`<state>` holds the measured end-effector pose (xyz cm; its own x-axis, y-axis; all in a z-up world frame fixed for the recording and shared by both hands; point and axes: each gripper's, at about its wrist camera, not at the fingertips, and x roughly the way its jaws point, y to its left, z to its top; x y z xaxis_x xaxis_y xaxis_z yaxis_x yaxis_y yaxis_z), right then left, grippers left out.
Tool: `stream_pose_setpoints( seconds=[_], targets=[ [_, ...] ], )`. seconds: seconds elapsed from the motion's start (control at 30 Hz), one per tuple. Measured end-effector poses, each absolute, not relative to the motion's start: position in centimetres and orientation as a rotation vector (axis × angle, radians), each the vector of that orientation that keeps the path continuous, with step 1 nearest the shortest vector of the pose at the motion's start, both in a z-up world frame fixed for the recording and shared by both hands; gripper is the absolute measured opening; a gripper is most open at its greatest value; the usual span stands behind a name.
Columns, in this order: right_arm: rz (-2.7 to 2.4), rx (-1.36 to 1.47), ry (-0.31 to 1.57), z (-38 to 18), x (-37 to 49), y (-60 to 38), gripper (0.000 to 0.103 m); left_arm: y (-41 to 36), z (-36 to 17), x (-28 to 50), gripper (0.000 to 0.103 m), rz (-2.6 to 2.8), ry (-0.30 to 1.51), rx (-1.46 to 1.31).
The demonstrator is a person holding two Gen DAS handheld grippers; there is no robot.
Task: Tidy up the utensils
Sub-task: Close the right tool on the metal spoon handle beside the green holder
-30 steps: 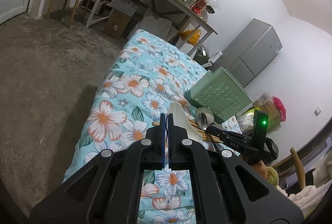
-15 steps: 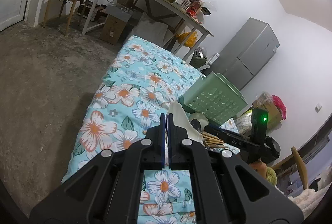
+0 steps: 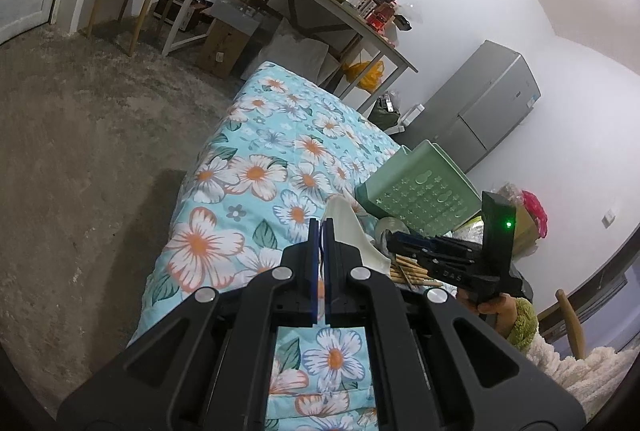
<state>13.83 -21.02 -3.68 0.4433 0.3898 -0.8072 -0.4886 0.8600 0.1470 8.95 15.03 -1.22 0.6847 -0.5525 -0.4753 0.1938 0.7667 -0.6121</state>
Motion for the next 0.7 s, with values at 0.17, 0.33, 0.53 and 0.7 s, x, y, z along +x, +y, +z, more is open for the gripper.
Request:
stream_pose_setpoints(
  seconds=[0.17, 0.33, 0.53, 0.7],
  targets=[
    [0.531, -0.144, 0.985, -4.0, 13.3, -20.4, 0.014, 15.6, -1.7, 9.1, 0.000, -0.452, 0.702, -0.573],
    [0.480, -0.190, 0.958, -3.8, 13.5, -19.8, 0.014, 15.9, -1.7, 9.1, 0.001, -0.456, 0.697, -0.577],
    [0.487, -0.217, 0.953, -3.3, 16.0, -19.9, 0.036, 16.3, -2.0, 8.9, 0.001, -0.466, 0.693, -0.591],
    [0.592, -0.140, 1.071, -4.2, 18.1, -19.7, 0.036, 16.5, -2.2, 8.8, 0.001, -0.481, 0.686, -0.613]
  ],
)
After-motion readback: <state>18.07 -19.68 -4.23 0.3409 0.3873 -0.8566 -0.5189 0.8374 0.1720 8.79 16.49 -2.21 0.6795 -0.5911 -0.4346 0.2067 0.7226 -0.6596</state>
